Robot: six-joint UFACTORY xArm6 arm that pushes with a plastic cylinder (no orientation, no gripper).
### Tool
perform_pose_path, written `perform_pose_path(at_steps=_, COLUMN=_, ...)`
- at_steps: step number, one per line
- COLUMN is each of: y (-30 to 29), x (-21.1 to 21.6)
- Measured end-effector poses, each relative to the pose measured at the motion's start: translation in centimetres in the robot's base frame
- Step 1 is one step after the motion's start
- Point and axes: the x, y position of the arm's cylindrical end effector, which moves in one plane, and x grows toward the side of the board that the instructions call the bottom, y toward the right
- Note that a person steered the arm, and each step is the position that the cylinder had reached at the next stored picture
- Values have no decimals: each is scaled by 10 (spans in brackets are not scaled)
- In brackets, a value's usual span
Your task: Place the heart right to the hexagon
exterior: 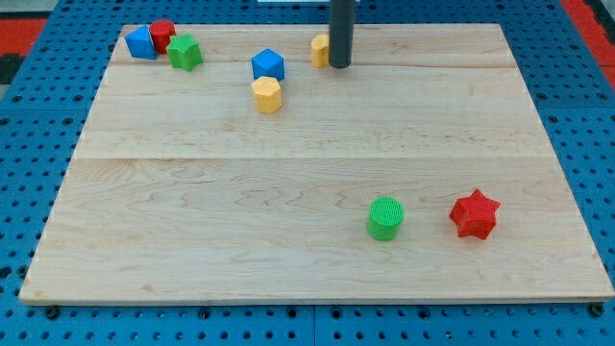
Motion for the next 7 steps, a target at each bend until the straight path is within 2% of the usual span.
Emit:
perform_pose_path(at_steps=1, y=24, x=-33)
perform_pose_path(at_steps=2, y=-14, x=-41)
perform_pose_path(at_steps=3, y=-62, x=-13)
perform_pose_path(at_steps=4, y=-98, x=34)
perform_pose_path(at_steps=6, y=-146, x=112)
perform_pose_path(at_steps=7, y=-131, x=104)
